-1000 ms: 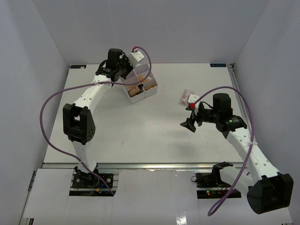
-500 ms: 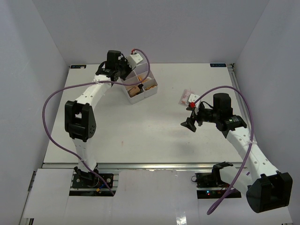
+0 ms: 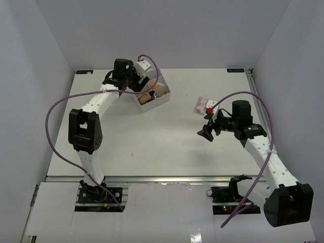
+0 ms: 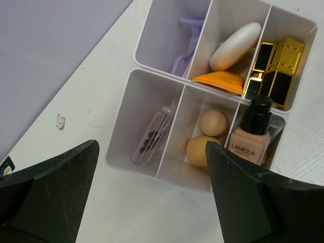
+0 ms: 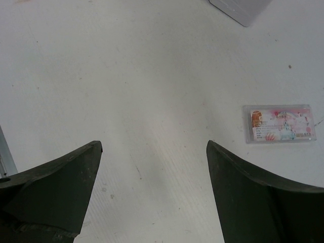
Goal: Organize the makeup
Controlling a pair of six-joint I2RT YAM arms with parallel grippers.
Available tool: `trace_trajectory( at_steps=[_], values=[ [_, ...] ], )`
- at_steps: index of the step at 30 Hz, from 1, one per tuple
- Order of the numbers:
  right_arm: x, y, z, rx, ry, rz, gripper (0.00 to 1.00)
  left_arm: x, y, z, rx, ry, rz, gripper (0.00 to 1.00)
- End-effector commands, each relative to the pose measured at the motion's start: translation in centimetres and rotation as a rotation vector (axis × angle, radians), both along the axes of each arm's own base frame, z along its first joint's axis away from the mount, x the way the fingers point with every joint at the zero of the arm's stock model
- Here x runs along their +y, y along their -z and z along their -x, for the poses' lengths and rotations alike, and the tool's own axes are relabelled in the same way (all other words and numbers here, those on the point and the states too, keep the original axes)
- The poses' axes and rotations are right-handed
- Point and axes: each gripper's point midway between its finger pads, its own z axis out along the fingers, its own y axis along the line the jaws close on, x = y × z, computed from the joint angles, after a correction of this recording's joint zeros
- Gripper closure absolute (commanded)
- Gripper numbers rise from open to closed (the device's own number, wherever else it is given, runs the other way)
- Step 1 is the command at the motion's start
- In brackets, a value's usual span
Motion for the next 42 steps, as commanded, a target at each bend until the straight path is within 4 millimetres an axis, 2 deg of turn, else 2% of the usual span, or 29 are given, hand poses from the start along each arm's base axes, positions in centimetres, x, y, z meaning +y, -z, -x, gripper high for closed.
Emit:
trace_trajectory(
  at_steps=[1,3,7,9,10,11,12,13,14,16,17,19,20,23,24,27,29,32,42],
  values=[
    [-0.6,-0.1,-2.2,0.034,0.115,-0.033,0.10,-0.5,-11.1,2.0,-0.167,-0.045,0.221,0.02],
    [-1.2,0.0,-3.7,0.038,0.194,-0.033,0.10,-0.6,-12.4,3.1,-0.166,-0.063,0.288,0.02],
    [-1.5,1.8,-6.6,0.215,0.356,-0.074,0.10,0.4,-15.6,7.1,-0.131,-0.187,0.497,0.02],
    [-1.7,2.6,-8.9,0.299,0.441,-0.086,0.10,1.4,-15.2,8.7,-0.091,-0.275,0.565,0.02],
    [-1.9,2.9,-10.1,0.337,0.499,-0.096,0.10,1.6,-16.0,10.2,-0.071,-0.299,0.627,0.02],
    [-2.3,3.7,-11.4,0.390,0.574,-0.102,0.10,1.5,-15.7,11.5,-0.037,-0.305,0.669,0.02],
    [-2.7,4.9,-12.7,0.450,0.670,-0.101,0.10,1.1,-14.4,12.9,0.011,-0.290,0.689,0.02],
    [-3.3,5.4,-14.2,0.474,0.769,-0.100,0.10,0.8,-13.9,14.4,0.045,-0.272,0.721,0.02],
    [-3.4,4.8,-15.6,0.470,0.828,-0.096,0.10,0.7,-14.6,16.1,0.048,-0.257,0.768,0.02],
    [-4.8,4.5,-19.1,0.419,1.015,-0.048,0.10,0.5,-12.9,18.9,0.098,-0.237,0.809,0.02],
    [-5.7,4.7,-19.9,0.392,1.108,-0.006,0.10,0.7,-13.3,20.4,0.086,-0.226,0.833,0.02],
    [-5.0,5.0,-22.0,0.370,1.162,0.032,0.10,1.2,-10.6,22.3,0.114,-0.245,0.838,0.02],
    [-4.8,5.3,-22.6,0.359,1.187,0.051,0.10,1.5,-10.6,23.6,0.094,-0.237,0.851,0.02],
    [-4.0,7.7,-23.9,0.369,1.243,0.116,0.10,2.3,-7.2,25.6,0.110,-0.257,0.836,0.02],
    [-3.8,8.3,-24.5,0.365,1.261,0.126,0.10,2.5,-6.9,26.0,0.103,-0.261,0.832,0.02],
    [-4.3,8.8,-25.4,0.348,1.327,0.152,0.10,3.1,-5.6,26.2,0.106,-0.292,0.813,0.02],
    [-4.9,10.0,-25.4,0.340,1.365,0.188,0.10,3.0,-5.9,26.3,0.099,-0.281,0.814,0.02],
    [-5.4,10.5,-24.7,0.347,1.388,0.200,0.10,2.9,-5.7,26.1,0.103,-0.283,0.818,0.02],
    [-3.3,14.2,-21.8,0.542,1.319,0.156,0.10,2.6,-5.2,26.4,0.126,-0.271,0.821,0.02]
  ],
)
